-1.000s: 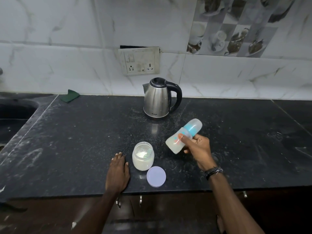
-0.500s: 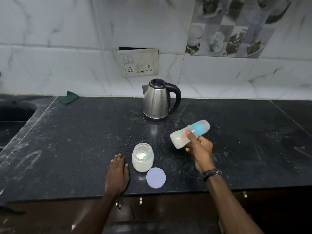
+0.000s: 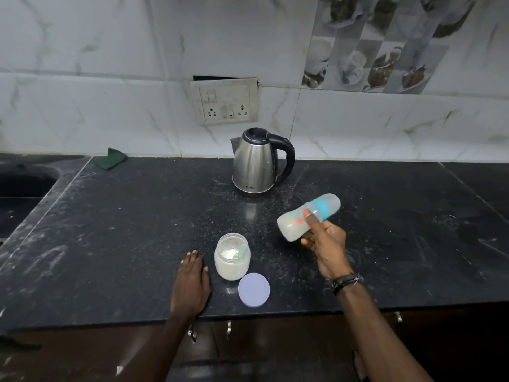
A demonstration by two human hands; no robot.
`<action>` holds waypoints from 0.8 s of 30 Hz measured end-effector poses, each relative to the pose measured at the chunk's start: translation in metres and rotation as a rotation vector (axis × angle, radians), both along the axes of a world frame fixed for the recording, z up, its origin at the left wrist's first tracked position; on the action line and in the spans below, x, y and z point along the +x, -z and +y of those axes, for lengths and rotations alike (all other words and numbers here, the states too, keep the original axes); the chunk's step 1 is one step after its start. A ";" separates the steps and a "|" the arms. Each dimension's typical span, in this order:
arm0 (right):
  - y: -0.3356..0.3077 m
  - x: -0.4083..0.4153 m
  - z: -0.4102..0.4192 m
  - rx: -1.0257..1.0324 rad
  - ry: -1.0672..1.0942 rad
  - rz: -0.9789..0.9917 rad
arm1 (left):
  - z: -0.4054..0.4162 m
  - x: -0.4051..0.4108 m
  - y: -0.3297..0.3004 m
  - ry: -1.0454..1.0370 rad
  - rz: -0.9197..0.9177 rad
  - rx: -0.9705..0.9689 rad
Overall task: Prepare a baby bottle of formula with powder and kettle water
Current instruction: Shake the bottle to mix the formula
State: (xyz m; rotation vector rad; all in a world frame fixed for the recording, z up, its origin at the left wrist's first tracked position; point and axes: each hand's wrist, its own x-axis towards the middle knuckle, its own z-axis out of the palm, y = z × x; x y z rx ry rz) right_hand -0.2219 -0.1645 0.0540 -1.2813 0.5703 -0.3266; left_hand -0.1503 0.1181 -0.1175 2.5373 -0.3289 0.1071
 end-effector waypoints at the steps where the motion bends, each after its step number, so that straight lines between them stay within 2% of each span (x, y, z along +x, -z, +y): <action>1: 0.000 -0.001 0.000 -0.038 -0.071 0.033 | 0.000 0.000 0.000 -0.001 -0.005 0.003; 3: 0.001 -0.002 0.001 -0.108 -0.186 0.042 | 0.000 0.001 -0.001 0.002 -0.014 -0.009; 7: 0.000 0.001 0.005 0.023 0.055 -0.041 | 0.000 0.001 0.000 0.005 -0.011 -0.002; 11: 0.000 -0.001 0.007 -0.102 -0.131 0.032 | 0.000 0.002 0.000 0.004 -0.034 -0.011; 14: -0.003 0.002 0.005 -0.014 0.029 -0.045 | 0.000 0.002 0.002 0.005 -0.025 -0.002; 18: -0.002 0.001 0.008 -0.122 -0.144 0.030 | 0.001 0.002 0.001 0.001 -0.036 -0.005; 21: -0.004 0.002 0.008 -0.004 0.043 -0.036 | 0.000 0.001 0.003 0.001 -0.015 0.010; 22: -0.004 0.002 0.007 0.003 0.043 -0.015 | 0.001 0.001 0.004 0.001 -0.010 0.011; 24: -0.003 -0.001 0.008 -0.075 -0.103 0.037 | 0.001 0.003 0.003 0.004 -0.022 0.006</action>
